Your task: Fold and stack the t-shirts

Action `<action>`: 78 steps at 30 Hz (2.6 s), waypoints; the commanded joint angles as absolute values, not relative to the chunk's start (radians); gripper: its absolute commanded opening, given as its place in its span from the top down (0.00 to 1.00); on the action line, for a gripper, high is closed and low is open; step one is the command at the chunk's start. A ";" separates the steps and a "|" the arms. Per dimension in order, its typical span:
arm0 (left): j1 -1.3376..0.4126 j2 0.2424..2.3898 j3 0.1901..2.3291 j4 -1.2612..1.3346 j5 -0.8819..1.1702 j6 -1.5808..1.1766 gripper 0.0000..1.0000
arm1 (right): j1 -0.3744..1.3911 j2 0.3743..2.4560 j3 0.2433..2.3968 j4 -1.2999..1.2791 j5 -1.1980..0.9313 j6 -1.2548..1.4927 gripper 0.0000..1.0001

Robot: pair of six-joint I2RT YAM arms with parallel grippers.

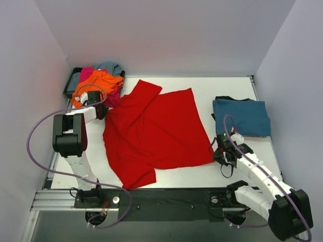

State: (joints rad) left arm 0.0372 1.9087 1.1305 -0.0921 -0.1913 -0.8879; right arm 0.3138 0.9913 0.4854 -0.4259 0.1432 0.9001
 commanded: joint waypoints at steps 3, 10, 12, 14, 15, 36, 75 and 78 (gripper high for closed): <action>0.054 2.003 1.278 -0.183 -0.209 -0.853 1.00 | 0.463 0.813 0.417 -0.669 0.189 1.109 1.00; 0.055 1.971 1.256 -0.149 -0.184 -0.807 1.00 | 0.588 0.689 0.440 -0.666 0.299 1.112 0.39; 0.052 1.947 1.258 -0.149 -0.147 -0.789 0.96 | 0.575 0.776 0.541 -0.653 0.381 1.025 0.39; 0.041 1.910 1.256 -0.164 -0.147 -0.773 0.92 | 0.546 0.892 0.679 -0.631 0.429 0.925 0.43; 0.038 1.875 1.250 -0.193 -0.158 -0.778 0.90 | 0.508 0.926 0.749 -0.609 0.423 0.866 0.45; -0.149 1.908 1.529 -0.141 -0.045 -0.597 0.39 | 0.192 2.167 1.883 -0.451 -0.026 0.514 0.51; -0.140 2.667 2.364 -0.256 0.135 -0.715 0.44 | 0.049 2.505 2.342 -0.621 0.080 0.456 1.00; -0.141 2.715 2.401 -0.244 0.147 -0.735 0.45 | 0.041 2.511 2.367 -0.621 0.072 0.445 1.00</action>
